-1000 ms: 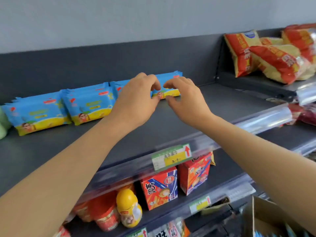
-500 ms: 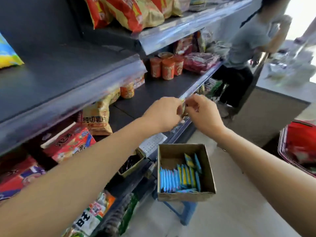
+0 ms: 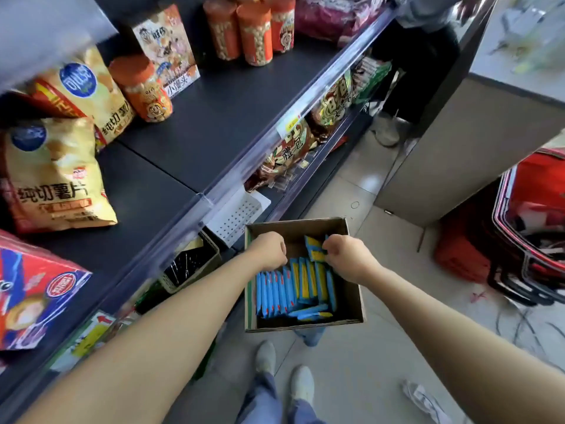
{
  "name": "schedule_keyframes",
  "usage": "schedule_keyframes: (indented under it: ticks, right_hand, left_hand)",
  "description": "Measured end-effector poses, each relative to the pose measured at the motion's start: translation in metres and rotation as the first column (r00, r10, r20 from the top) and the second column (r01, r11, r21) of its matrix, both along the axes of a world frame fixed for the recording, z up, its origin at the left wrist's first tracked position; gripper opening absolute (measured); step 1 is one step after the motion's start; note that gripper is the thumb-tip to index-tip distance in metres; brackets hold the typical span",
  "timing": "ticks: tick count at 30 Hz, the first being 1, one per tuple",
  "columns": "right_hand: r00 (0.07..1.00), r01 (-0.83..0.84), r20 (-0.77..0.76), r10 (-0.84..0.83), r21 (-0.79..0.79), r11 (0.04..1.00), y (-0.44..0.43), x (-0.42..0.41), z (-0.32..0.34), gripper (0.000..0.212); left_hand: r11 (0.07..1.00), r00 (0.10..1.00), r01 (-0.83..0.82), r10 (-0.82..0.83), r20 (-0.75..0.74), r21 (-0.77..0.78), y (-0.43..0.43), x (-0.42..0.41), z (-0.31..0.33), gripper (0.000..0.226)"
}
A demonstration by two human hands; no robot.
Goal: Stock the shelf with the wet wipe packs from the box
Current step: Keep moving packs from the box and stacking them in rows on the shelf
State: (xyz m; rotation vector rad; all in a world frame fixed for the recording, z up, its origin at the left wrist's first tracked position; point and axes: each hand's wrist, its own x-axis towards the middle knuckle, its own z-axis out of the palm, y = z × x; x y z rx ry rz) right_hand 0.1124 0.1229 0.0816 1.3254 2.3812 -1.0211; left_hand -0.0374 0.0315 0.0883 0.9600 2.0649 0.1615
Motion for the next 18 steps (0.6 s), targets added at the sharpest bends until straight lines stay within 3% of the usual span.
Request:
schedule_keyframes:
  ticks: [4, 10, 18]
  right_hand:
    - [0.994, -0.022, 0.104, 0.033, -0.104, 0.994, 0.002, -0.012, -0.066, 0.032]
    - [0.974, -0.039, 0.210, 0.080, -0.194, 0.980, -0.002, -0.034, -0.156, 0.037]
    - [0.902, -0.138, 0.370, 0.222, -0.240, 0.961, 0.002, -0.050, -0.220, 0.057]
  left_hand:
    - [0.992, 0.997, -0.039, 0.048, 0.068, -0.118, 0.005, -0.010, -0.074, 0.003]
    - [0.971, 0.988, -0.058, 0.089, 0.127, -0.230, 0.011, -0.021, -0.160, 0.006]
    - [0.935, 0.939, -0.198, 0.267, 0.218, -0.293, 0.032, -0.016, -0.233, 0.037]
